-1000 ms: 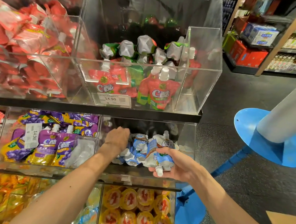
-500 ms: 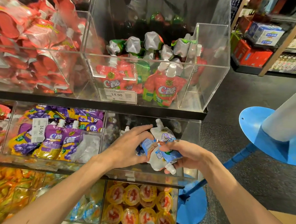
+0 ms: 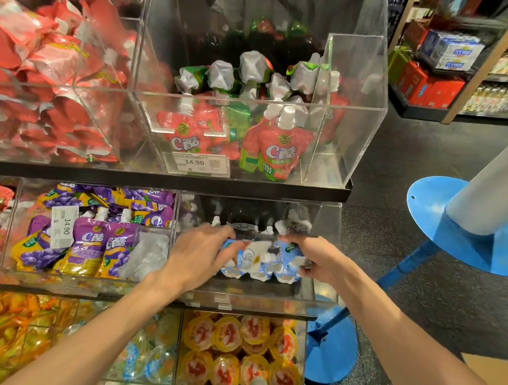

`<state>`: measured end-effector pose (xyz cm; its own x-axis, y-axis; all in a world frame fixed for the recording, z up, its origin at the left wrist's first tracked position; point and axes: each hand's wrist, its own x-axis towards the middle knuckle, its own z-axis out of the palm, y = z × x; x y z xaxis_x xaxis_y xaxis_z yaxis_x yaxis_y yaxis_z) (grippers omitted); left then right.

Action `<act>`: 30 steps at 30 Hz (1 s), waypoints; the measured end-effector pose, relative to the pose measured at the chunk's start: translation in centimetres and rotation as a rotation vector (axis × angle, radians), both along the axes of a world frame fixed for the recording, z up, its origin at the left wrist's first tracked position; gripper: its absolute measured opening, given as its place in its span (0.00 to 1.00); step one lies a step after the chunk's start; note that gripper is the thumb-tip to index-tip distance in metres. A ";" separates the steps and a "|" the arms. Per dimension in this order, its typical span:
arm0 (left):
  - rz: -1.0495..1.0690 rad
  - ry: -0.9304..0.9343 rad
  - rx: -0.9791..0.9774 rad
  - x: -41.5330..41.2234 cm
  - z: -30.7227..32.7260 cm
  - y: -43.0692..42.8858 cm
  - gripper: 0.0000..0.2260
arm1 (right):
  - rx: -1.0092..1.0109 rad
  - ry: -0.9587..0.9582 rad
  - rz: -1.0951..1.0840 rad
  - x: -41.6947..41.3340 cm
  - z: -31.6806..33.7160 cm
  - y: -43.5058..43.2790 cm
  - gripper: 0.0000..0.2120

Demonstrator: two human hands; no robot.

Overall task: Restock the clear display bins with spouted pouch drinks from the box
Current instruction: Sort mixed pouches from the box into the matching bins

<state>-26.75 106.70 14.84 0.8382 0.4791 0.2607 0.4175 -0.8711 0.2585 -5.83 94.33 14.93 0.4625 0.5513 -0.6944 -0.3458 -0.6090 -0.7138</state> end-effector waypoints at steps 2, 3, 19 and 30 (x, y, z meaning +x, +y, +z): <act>0.102 -0.007 -0.011 0.0 0.1 0.4 0.23 | -0.027 0.005 0.023 -0.3 -0.9 0.9 0.10; 0.137 -0.020 -0.006 0.0 0.2 0.6 0.22 | -0.033 -0.001 0.032 -0.5 -1.4 1.5 0.10; 0.290 -0.192 -0.075 0.9 0.7 -0.6 0.12 | -0.333 -0.821 0.265 -0.3 -5.8 4.8 0.28; 0.233 0.183 -0.648 1.1 1.6 1.7 0.15 | 0.106 -0.530 0.649 -1.8 -1.4 2.2 0.16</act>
